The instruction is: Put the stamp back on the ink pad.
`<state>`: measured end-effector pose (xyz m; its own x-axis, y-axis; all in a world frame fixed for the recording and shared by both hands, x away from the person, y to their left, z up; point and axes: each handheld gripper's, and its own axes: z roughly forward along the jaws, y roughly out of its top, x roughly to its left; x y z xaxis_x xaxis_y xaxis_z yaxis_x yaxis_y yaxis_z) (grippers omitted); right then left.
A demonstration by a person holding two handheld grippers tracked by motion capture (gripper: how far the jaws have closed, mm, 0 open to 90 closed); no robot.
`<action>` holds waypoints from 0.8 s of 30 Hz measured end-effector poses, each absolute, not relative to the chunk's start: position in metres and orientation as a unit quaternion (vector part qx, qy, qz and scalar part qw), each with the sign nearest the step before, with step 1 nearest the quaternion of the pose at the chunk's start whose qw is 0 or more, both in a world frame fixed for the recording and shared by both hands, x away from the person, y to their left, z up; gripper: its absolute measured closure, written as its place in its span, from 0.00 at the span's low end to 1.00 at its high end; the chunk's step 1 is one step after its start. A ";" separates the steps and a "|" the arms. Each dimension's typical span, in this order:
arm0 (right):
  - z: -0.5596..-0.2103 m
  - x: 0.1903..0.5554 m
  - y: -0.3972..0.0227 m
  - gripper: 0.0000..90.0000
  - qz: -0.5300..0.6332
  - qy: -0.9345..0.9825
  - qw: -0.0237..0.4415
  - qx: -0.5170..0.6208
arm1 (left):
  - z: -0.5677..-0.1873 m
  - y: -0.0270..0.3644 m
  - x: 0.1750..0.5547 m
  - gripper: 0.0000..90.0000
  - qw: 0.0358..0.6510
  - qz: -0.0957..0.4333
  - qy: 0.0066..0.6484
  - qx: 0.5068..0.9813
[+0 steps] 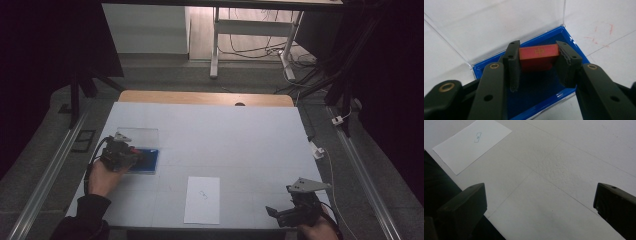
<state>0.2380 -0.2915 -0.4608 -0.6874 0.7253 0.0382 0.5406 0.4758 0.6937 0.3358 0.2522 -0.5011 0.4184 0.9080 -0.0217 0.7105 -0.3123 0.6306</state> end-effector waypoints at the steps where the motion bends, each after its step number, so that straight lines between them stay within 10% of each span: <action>1: -0.461 0.238 -0.291 0.00 0.351 0.849 0.131 0.372 | -0.502 0.252 0.336 0.64 0.285 0.171 0.510 0.793; 14: -0.461 0.238 -0.291 0.00 0.350 0.850 0.132 0.370 | -0.506 0.252 0.338 0.62 0.275 0.162 0.514 0.796; 24: -0.461 0.238 -0.291 0.00 0.350 0.850 0.132 0.370 | -0.500 0.253 0.336 0.42 0.301 0.155 0.523 0.782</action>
<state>0.2379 -0.2914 -0.4608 -0.6906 0.7225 0.0343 0.5376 0.4809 0.6926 0.3364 0.2531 -0.4998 0.4043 0.9118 -0.0720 0.7248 -0.2715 0.6332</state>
